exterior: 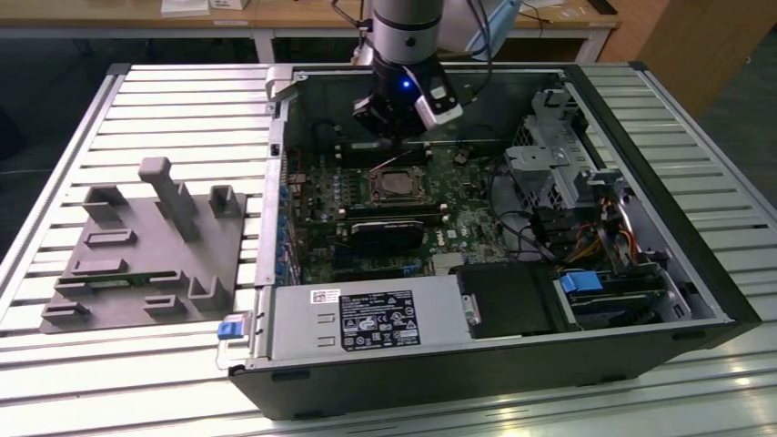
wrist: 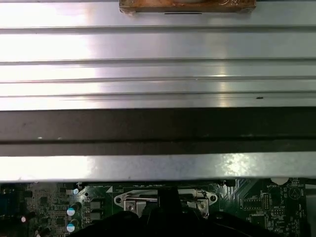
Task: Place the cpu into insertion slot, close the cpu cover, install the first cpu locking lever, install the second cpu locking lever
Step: 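Install the first cpu locking lever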
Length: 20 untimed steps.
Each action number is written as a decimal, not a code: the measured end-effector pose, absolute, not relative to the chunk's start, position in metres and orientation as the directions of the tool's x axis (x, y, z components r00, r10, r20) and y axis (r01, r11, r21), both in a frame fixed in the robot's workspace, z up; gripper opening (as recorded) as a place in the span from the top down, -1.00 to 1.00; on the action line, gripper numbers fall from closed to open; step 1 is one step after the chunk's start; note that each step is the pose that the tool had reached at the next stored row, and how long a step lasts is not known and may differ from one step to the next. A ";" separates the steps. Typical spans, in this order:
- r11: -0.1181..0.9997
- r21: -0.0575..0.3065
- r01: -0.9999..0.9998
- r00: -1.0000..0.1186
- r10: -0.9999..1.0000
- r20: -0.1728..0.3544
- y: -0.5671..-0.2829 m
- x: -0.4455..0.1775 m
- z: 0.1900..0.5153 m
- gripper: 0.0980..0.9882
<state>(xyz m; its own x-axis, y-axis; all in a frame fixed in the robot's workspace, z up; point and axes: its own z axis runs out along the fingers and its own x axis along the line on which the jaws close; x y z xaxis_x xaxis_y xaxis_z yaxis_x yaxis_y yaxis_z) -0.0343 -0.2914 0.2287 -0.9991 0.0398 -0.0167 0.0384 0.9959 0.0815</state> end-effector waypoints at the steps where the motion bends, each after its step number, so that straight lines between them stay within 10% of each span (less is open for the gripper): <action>1: 0.996 0.082 0.038 -0.999 0.040 -0.017 -0.291 -0.034 0.228 0.96; 20: 0.996 0.082 0.038 -0.999 0.039 -0.017 -0.287 -0.027 0.223 0.96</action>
